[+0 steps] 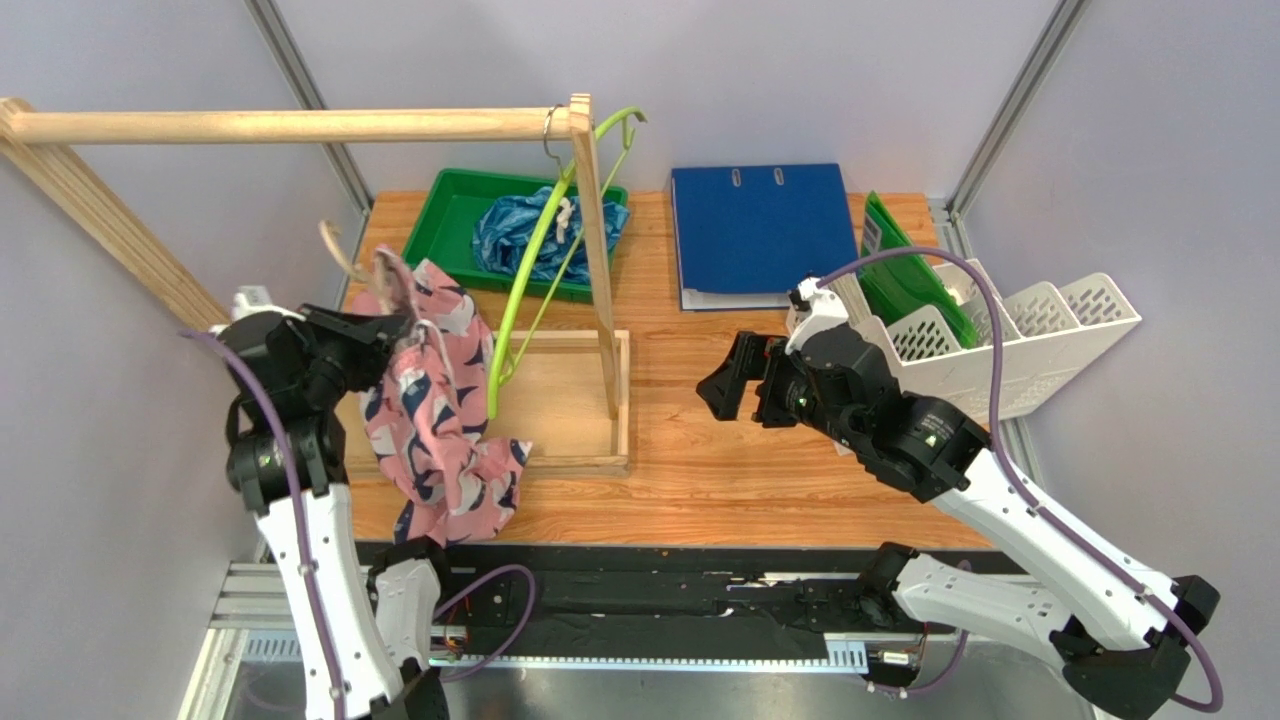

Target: Remove the shorts from the hanger

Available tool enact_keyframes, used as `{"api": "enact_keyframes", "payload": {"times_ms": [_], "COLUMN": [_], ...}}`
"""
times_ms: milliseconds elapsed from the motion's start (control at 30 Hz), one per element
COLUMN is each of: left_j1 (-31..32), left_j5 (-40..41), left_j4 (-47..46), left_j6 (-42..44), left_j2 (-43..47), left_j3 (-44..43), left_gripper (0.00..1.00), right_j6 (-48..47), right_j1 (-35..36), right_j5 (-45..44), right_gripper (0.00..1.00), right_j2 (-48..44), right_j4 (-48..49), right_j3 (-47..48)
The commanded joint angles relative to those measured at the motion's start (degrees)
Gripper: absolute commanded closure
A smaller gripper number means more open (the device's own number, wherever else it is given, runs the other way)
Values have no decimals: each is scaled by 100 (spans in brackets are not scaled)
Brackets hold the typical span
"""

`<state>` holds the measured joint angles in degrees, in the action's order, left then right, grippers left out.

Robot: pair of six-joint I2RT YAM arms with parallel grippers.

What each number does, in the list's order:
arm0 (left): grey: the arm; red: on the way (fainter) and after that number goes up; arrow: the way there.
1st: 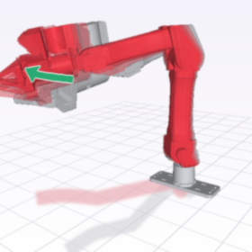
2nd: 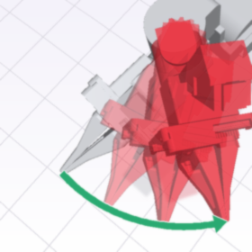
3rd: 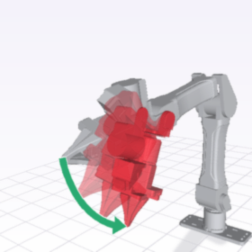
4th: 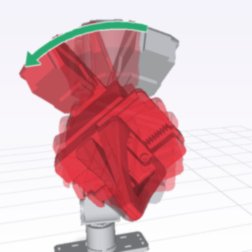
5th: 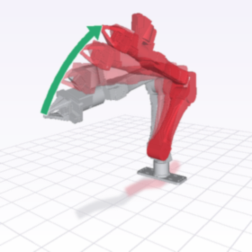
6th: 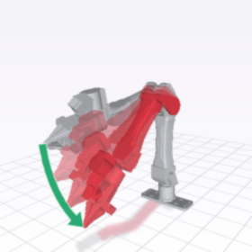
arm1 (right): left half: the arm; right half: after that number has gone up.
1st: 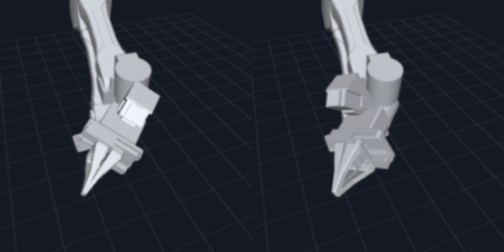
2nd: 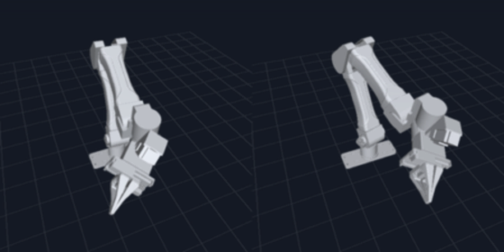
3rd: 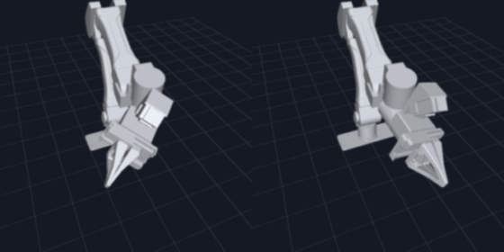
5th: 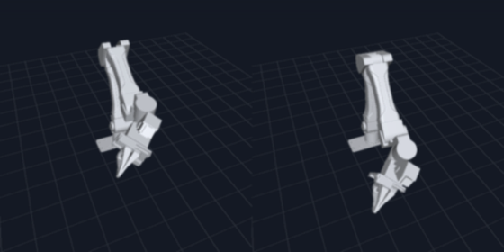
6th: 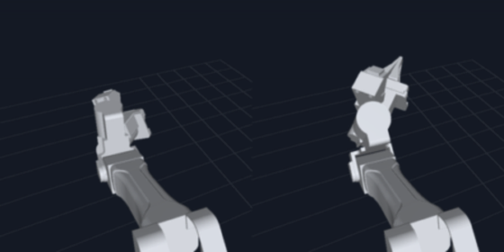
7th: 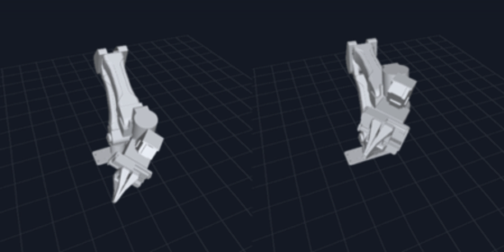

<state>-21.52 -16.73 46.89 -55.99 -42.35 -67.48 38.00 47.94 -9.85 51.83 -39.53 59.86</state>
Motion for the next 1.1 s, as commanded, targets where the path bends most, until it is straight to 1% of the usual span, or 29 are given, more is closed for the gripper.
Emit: {"api": "enact_keyframes", "payload": {"times_ms": [0,33,100,133,167,233,267,333,367,433,467,500,567,600,667,700,767,800,833,900,1067], "left_j1": [-37,-28,-37,-19,-10,129,200,358,376,385,377,376,368,376,376,368,368,368,368,376,376], "left_j5": [-1789,-1903,-1913,-1852,-1790,-1676,-1658,-1571,-1561,-1474,-1430,-1395,-1315,-1324,-1245,-1210,-1175,-1183,-1209,-1262,-1227], "left_j4": [-2015,-2339,-2596,-2641,-2676,-2564,-2458,-2237,-2229,-2089,-2027,-1983,-1921,-1825,-1641,-1483,-1464,-1464,-1464,-1481,-1508], "left_j6": [-1326,-1449,-1704,-1792,-2010,-2144,-2162,-2276,-2398,-2408,-2391,-2382,-2382,-2364,-2364,-2356,-2434,-2487,-2583,-2671,-2795], "left_j2": [-116,-46,59,234,358,569,561,613,614,596,587,587,579,552,526,500,473,438,403,359,341], "left_j3": [1279,1456,1852,1975,2211,2406,2450,2572,2617,2574,2547,2521,2433,2398,2293,2266,2266,2283,2310,2336,2266], "left_gripper": [100,100,100,100,100,100,100,100,100,100,100,100,100,100,100,100,100,100,100,100,100], "right_j6": [50,24,-117,-178,-248,-293,-328,-529,-600,-890,-1039,-1301,-1540,-1637,-1918,-2032,-2261,-2331,-2376,-2385,-2718], "right_j1": [13,13,13,13,39,162,441,802,1239,1707,2162,2367,2849,2965,3281,3370,3589,3634,3660,3687,3766], "right_j5": [211,272,675,877,1349,1555,1521,1416,1206,994,619,450,-84,-201,-638,-737,-904,-948,-1001,-1063,-1134], "right_gripper": [0,0,0,0,1,1,1,2,2,1,1,2,2,4,6,6,6,6,6,6,7], "right_j2": [37,37,37,55,125,265,440,678,792,1196,1371,1713,2118,2494,2769,2884,3086,3139,3279,3438,4026], "right_j4": [349,497,709,1014,1191,1595,1702,1992,2123,2580,2730,2983,3108,3179,3267,3520,3828,4204,4338,4567,4674], "right_j3": [-184,-237,-430,-483,-553,-615,-598,-493,-458,-379,-256,-177,138,245,491,509,518,484,483,562,975]}}
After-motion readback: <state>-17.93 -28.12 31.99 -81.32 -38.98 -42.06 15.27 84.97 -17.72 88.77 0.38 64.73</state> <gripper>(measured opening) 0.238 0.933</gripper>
